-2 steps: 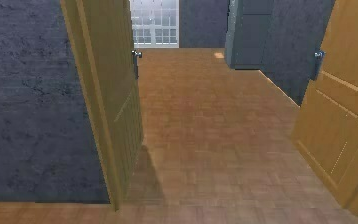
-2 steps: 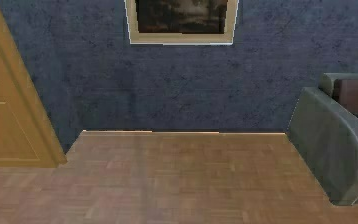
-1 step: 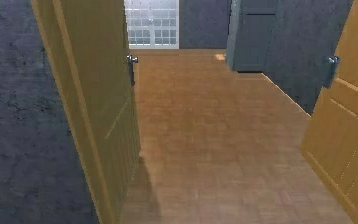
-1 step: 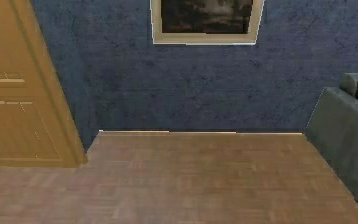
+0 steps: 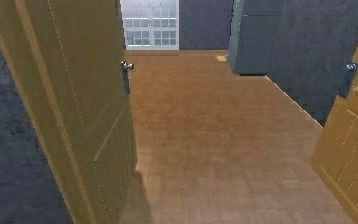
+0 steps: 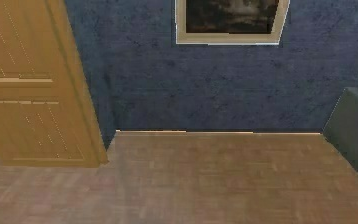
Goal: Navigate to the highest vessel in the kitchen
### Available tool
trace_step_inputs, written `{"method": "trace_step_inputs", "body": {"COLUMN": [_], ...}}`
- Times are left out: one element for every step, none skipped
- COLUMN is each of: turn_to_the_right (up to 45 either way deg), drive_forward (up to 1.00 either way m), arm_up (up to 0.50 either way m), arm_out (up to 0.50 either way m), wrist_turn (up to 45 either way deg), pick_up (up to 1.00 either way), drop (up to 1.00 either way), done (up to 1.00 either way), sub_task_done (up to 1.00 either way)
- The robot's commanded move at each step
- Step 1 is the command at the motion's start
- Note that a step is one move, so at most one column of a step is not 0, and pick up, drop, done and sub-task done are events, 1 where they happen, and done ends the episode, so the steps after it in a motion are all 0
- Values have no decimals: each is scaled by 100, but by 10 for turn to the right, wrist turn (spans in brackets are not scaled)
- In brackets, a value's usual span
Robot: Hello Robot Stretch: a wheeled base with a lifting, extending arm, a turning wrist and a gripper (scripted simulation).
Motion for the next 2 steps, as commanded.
{"method": "trace_step_inputs", "body": {"turn_to_the_right": [210, 0], "drive_forward": [0, 50], "arm_up": [0, 0], "arm_out": [0, 0], "wrist_turn": [0, 0], "pick_up": [0, 0], "drop": [0, 0], "done": [0, 0], "sub_task_done": [0, 0]}}
